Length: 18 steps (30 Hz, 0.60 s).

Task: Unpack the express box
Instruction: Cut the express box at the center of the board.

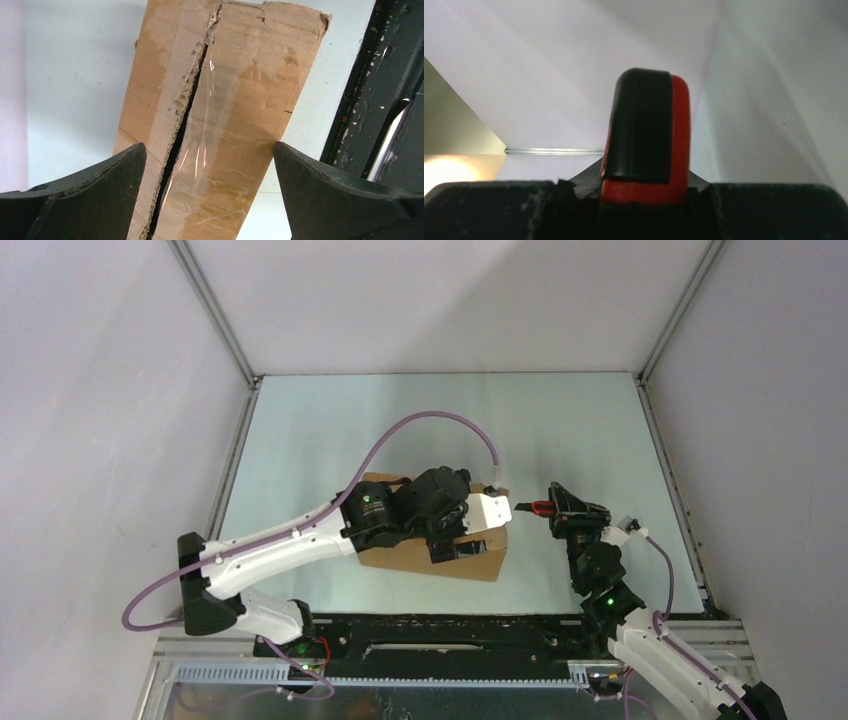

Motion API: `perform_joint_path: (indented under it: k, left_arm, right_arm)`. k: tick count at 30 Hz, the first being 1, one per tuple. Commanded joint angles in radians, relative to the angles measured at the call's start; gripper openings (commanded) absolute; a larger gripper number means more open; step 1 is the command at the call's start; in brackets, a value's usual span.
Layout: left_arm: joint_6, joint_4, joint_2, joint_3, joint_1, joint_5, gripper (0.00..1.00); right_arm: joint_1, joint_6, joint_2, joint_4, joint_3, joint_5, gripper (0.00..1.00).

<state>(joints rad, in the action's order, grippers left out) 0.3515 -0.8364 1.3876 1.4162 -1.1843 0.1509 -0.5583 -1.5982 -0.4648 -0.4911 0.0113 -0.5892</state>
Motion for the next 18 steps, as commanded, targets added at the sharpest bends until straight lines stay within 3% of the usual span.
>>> perform_joint_path:
  k: [1, 8, 18]
  left_arm:
    - [0.04, 0.067, -0.003, -0.057, -0.026, 0.065, 1.0]
    - [0.037, 0.09, -0.015, -0.096, -0.054, 0.055, 1.0]
    - [0.048, 0.156, -0.033, -0.167, -0.077, 0.104, 1.0]
  right_arm:
    - [-0.008, -0.059, -0.018, -0.086, 0.006, 0.04, 0.0]
    - [-0.028, -0.076, -0.049, -0.082, 0.025, 0.023, 0.0]
    - [-0.006, -0.13, -0.226, -0.267, 0.025, 0.065, 0.0]
